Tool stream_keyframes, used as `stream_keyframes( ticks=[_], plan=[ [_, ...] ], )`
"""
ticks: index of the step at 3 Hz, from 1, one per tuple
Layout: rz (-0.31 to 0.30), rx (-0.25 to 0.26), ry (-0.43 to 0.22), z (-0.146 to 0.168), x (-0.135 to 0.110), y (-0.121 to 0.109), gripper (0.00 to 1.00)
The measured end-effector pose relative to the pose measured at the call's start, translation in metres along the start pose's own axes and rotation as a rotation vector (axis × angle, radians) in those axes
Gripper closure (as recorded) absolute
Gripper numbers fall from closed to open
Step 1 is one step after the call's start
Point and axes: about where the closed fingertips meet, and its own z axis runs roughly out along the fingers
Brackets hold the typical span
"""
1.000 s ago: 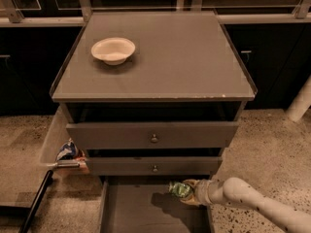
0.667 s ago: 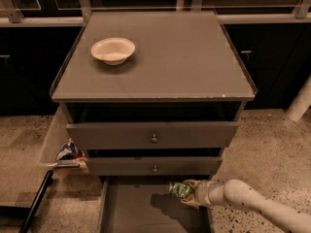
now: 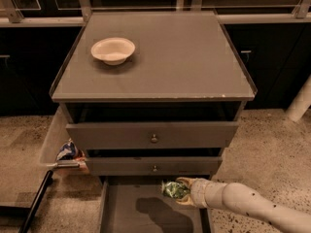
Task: Pick green can from bottom drawer and place on counter
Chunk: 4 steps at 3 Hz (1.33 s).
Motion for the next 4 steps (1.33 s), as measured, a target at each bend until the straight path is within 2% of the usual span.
stream_keyframes(
  ticks=[1,2,3,4],
  plan=[
    [-0.123,0.030,-0.011,-0.038,-0.060,-0.015,1.00],
    [-0.231,0.065,-0.003,-0.080,-0.128,-0.056,1.00],
    [-0.232,0.064,-0.003,-0.080,-0.128,-0.056,1.00],
    [-0.242,0.047,-0.012,-0.074,-0.130,-0.045,1.00]
  ],
)
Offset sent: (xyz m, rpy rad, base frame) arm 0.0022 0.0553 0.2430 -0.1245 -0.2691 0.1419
